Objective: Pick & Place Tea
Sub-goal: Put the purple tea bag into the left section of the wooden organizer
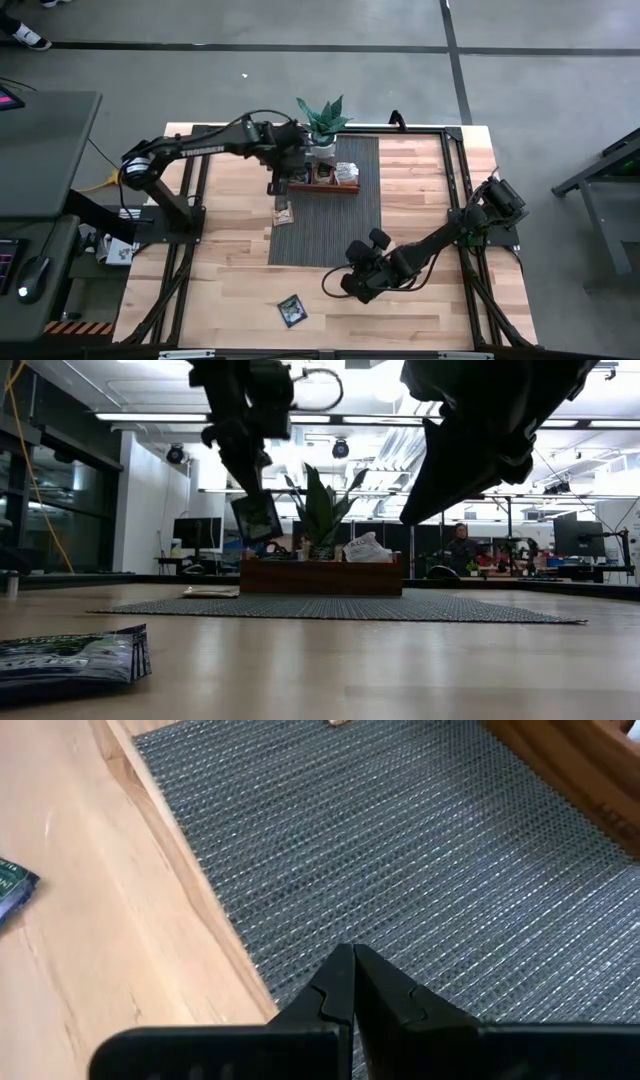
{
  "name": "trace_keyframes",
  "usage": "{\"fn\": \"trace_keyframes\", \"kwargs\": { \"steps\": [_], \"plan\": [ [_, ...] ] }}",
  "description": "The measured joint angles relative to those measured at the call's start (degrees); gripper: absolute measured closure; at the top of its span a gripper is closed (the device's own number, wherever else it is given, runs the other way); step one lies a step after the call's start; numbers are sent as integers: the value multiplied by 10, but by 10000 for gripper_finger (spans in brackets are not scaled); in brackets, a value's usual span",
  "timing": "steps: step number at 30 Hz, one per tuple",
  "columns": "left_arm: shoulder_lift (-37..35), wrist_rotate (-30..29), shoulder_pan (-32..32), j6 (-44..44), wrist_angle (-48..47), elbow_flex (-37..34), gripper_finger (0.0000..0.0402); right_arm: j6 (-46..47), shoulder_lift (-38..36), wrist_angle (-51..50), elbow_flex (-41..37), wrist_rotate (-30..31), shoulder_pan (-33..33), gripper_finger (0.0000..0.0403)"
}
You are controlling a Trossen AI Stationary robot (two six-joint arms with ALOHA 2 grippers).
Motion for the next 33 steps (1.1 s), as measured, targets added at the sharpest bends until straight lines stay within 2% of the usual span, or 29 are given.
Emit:
{"fn": "trace_keyframes", "kwargs": {
  "steps": [4,11,17,33],
  "plan": [
    [17,26,32,17,4,0,401,-8,0,4,0,6,0,403],
    [27,62,52,68,43,0,401,-15,0,6,0,6,-1,403],
    [27,66,51,104,59,0,401,-23,0,7,0,12,-2,403],
    [84,45,63,104,61,0,401,-26,0,15,0,15,-2,403]
  ]
}}
